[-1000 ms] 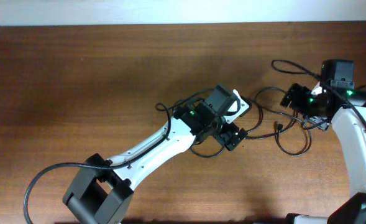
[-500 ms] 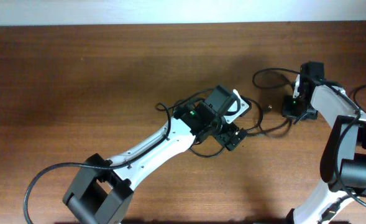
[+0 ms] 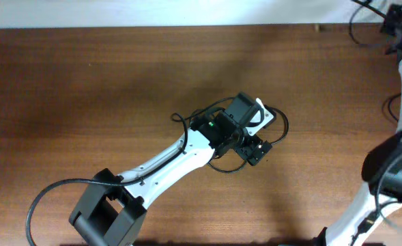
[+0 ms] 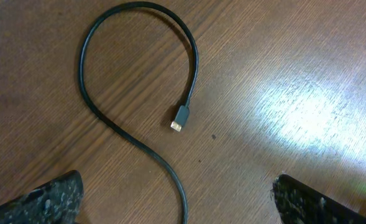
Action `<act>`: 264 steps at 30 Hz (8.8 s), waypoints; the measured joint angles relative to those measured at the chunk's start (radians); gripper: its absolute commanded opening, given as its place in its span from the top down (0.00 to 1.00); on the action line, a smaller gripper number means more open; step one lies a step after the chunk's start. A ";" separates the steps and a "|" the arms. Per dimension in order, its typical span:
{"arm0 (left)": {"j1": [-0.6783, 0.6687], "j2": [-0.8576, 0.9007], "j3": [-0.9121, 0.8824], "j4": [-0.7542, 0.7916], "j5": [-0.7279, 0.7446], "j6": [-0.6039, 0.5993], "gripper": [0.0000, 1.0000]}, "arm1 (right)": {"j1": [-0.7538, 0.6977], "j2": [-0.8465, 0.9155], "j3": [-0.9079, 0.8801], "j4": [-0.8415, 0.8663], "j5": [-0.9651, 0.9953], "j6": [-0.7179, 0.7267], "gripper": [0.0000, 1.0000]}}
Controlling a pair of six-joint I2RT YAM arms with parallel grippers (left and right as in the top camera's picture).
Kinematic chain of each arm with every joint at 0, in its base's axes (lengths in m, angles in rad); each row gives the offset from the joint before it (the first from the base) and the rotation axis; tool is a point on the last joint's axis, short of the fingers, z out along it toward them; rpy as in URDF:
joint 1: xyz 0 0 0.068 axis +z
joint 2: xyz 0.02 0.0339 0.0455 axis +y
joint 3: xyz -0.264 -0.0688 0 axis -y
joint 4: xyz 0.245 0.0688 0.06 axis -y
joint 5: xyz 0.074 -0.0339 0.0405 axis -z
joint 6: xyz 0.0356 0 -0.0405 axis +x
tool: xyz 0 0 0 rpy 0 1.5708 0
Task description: Untangle cables
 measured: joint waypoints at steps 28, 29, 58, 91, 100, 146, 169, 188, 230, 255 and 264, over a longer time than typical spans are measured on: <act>0.299 -0.389 0.055 -0.301 0.060 -0.039 0.01 | 0.017 -1.014 0.003 -0.486 -0.439 0.237 0.01; 0.380 -0.518 0.074 -0.313 0.062 -0.056 0.01 | 0.033 -0.979 0.008 -0.609 -0.520 0.237 0.02; 0.546 -1.006 0.086 -0.720 0.000 -0.084 0.01 | 0.431 -0.253 -0.122 -0.949 -0.324 0.274 0.95; 0.546 -1.006 0.084 -0.721 0.000 -0.083 0.01 | 0.375 -0.431 -0.737 -0.338 -0.173 0.610 0.02; 0.546 -1.006 0.084 -0.721 0.000 -0.084 0.01 | 0.344 -0.213 -0.739 -0.425 0.064 0.752 0.01; 0.546 -1.006 0.084 -0.721 0.000 -0.084 0.01 | 0.476 -0.195 -0.837 -0.352 0.196 0.866 0.02; 0.546 -1.006 0.084 -0.721 0.000 -0.084 0.01 | 0.298 -0.222 -0.983 0.034 0.000 0.609 0.02; 0.546 -1.006 0.084 -0.720 0.000 -0.084 0.01 | 0.168 -0.282 -1.105 0.116 0.085 0.739 0.02; 0.546 -1.002 0.083 -0.720 0.000 -0.084 0.01 | 0.134 -1.456 -0.449 -0.969 -0.384 0.322 0.02; 0.546 -1.002 0.083 -0.721 0.000 -0.084 0.01 | 0.338 -2.055 -1.442 -0.393 -0.503 0.319 0.02; 0.546 -1.002 0.083 -0.720 0.000 -0.084 0.01 | 0.405 -2.102 -1.884 0.200 -0.239 0.327 0.02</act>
